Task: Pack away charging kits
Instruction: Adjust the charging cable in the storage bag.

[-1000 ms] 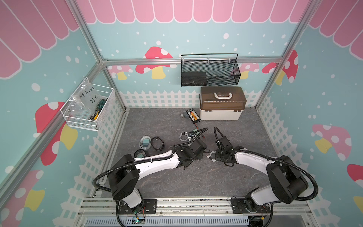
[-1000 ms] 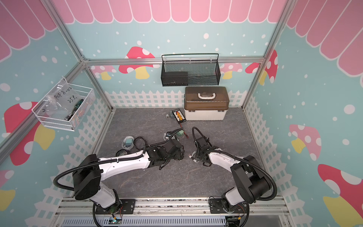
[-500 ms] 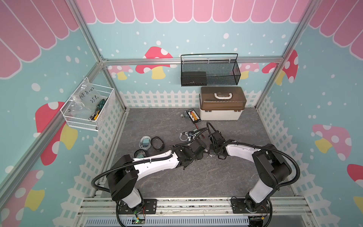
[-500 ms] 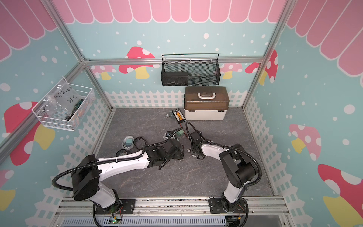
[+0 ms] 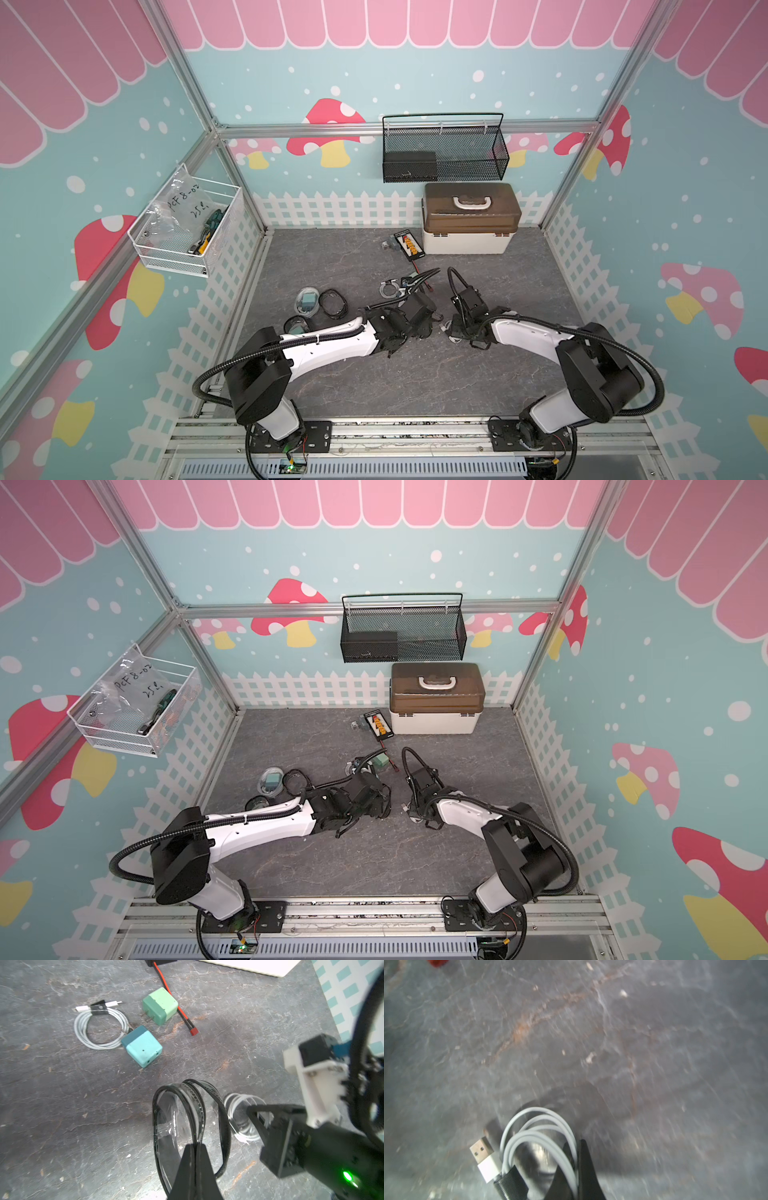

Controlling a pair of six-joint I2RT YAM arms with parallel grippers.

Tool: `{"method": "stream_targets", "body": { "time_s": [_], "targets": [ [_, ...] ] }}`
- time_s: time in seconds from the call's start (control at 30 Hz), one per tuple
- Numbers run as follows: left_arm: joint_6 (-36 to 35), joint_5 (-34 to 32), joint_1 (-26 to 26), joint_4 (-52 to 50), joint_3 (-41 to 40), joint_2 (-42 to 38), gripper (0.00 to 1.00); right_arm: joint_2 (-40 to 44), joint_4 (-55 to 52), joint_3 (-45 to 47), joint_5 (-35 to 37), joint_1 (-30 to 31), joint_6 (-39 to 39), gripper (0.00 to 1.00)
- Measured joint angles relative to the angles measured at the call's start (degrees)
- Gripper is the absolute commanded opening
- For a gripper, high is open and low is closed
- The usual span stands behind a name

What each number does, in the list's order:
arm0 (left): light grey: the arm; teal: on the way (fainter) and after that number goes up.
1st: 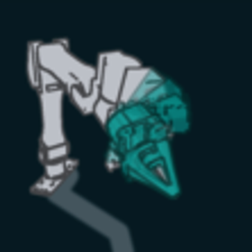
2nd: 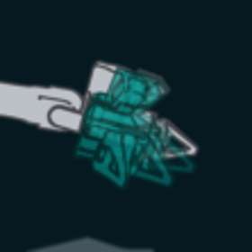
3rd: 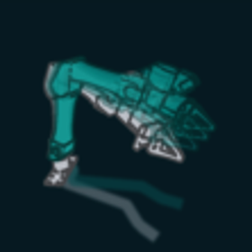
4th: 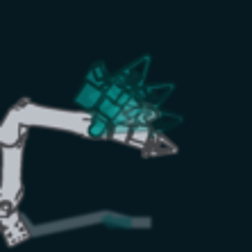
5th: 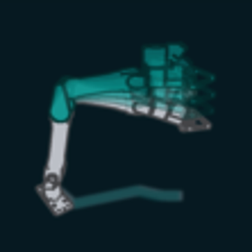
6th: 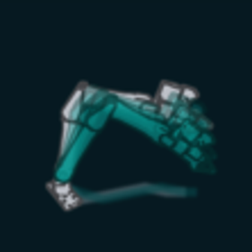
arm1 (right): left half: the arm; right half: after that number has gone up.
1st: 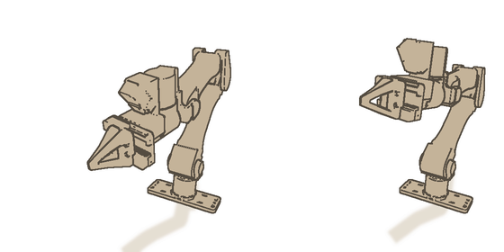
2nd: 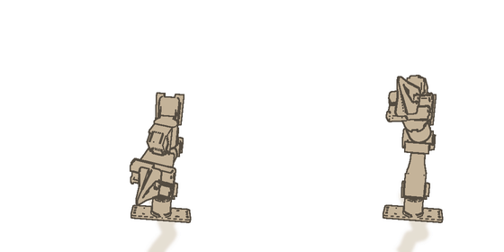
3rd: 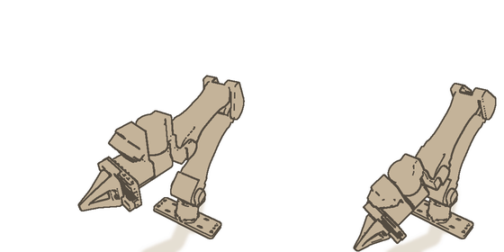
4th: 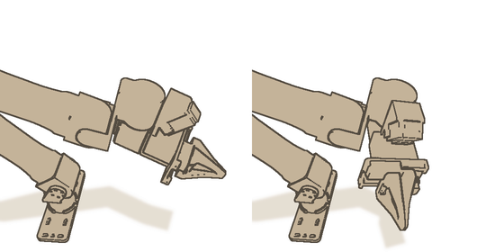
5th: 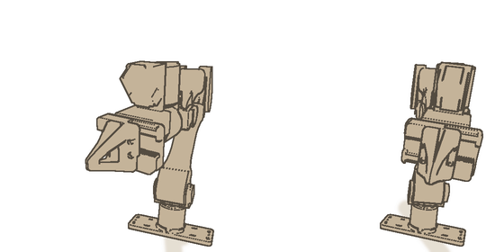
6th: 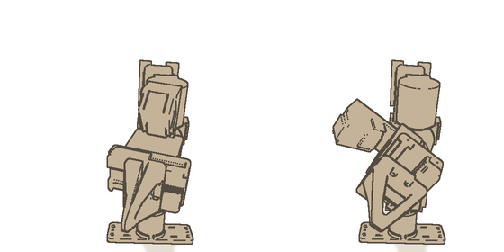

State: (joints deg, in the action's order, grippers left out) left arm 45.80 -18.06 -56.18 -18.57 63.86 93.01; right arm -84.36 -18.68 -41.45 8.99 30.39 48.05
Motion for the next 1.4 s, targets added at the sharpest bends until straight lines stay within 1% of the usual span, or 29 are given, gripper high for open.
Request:
{"method": "stream_targets", "body": {
  "time_s": [0.1,0.2,0.3,0.4,0.53,0.67,0.83,0.97,1.2,1.4],
  "targets": [
    [-0.20,1.01,0.24,1.40,0.02,0.94,0.00,6.91,-0.83,1.77,-1.31,0.44,1.22,0.00],
    [-0.20,1.66,0.24,2.19,0.02,2.82,0.00,13.03,-1.51,1.84,-1.53,2.14,2.29,0.00],
    [-0.15,2.10,0.24,2.19,0.02,4.33,0.00,16.87,-2.21,1.57,-1.44,4.17,3.15,0.00],
    [-0.09,2.49,0.24,2.21,0.02,4.85,0.00,17.55,-2.95,1.01,-0.85,5.81,3.80,0.00],
    [0.04,2.89,0.24,2.75,0.04,4.85,0.00,14.10,-3.37,-1.09,-0.28,7.28,4.46,0.00],
    [0.28,3.58,0.24,3.69,0.04,4.85,0.00,7.65,-3.21,-3.91,1.18,8.28,5.03,0.00],
    [0.72,4.26,0.39,6.51,-1.05,4.70,0.00,0.28,-3.23,-5.79,3.72,8.15,6.12,0.00],
    [0.94,5.31,0.28,8.20,-3.15,4.00,0.00,-4.48,-3.23,-7.43,4.31,7.85,6.49,0.00],
    [0.85,9.01,-0.83,12.85,-3.19,4.48,0.00,-5.42,-2.58,-8.35,3.85,7.80,6.45,0.00],
    [0.90,10.21,-0.63,15.89,-3.26,6.27,0.00,-5.35,-3.21,-8.35,3.69,7.37,6.43,0.00]
  ]
}}
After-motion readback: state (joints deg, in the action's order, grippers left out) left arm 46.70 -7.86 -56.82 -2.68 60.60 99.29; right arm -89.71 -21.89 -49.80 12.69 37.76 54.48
